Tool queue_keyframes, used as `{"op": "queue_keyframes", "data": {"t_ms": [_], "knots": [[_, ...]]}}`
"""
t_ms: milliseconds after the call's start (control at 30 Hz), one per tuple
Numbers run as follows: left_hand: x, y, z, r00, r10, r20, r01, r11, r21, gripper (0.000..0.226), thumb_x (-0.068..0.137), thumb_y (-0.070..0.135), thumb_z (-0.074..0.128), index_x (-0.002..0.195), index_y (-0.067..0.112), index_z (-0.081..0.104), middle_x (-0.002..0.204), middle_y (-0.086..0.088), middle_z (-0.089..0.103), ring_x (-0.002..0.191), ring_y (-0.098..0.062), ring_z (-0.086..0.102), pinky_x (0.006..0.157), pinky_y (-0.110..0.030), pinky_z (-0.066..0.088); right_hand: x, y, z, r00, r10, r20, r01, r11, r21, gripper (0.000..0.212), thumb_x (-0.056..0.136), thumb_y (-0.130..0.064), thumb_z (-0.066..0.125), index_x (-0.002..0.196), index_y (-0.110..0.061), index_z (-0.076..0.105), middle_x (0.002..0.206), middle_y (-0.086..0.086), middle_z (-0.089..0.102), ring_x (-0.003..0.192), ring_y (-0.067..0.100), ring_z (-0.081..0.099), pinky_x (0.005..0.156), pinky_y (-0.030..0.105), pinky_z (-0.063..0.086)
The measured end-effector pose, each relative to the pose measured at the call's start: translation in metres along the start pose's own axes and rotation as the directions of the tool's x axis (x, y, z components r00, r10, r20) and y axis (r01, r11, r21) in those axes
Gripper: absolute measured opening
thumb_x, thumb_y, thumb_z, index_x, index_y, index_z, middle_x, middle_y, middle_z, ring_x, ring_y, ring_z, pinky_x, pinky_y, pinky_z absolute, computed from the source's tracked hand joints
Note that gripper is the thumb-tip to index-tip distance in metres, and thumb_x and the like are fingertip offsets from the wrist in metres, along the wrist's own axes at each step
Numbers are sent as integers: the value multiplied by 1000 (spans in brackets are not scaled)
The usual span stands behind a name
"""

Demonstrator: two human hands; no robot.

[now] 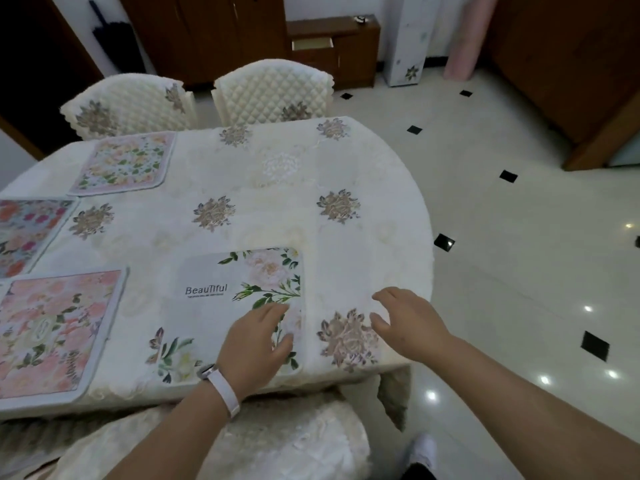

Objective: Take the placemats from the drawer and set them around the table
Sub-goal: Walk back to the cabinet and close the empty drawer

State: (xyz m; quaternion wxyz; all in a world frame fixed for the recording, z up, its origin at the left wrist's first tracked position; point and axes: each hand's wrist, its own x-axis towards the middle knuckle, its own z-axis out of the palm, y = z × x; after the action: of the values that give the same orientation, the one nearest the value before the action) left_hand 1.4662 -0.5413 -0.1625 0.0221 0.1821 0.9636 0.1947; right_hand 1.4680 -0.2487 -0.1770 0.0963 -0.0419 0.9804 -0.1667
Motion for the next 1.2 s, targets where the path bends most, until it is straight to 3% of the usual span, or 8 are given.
{"op": "queue_keyframes", "data": {"t_ms": [167,333,600,967,1200], "knots": [[40,90,25,999,49,4,-49,995,88,45,83,27,73,124,8,66,123,-11,68,110,-31,65,92,-46,53,-15,76,-47,997,25,-70,-27,999,-21,50,96,-47,42,138,-21,50,135,-3,55,117,22,52,93,37,43],[84,179,49,996,90,21,-91,992,87,45,84,34,63,122,10,66,125,-9,67,111,-30,64,91,-45,53,-36,148,-95,994,30,-101,-31,999,-11,49,94,-48,41,133,-21,53,127,-1,58,110,22,53,92,39,45],[149,284,79,984,179,20,-179,984,10,41,86,29,70,124,12,67,129,-8,65,116,-29,61,95,-43,49,-66,265,-149,980,171,-98,-170,985,13,52,96,-47,44,141,-22,46,140,-1,50,125,22,47,101,38,40],[260,347,123,975,213,67,-204,971,-124,47,92,36,61,135,17,57,142,-1,54,130,-19,48,106,-30,36,-23,350,-178,966,258,-20,-257,966,42,55,96,-52,43,144,-25,41,143,-2,47,127,22,44,101,38,41],[373,353,163,969,217,116,-200,970,-140,46,90,34,66,132,16,60,139,-5,56,129,-24,51,107,-37,38,74,407,-194,974,225,-22,-225,974,7,54,97,-48,44,144,-22,43,142,-3,49,126,21,46,102,35,39]]}}
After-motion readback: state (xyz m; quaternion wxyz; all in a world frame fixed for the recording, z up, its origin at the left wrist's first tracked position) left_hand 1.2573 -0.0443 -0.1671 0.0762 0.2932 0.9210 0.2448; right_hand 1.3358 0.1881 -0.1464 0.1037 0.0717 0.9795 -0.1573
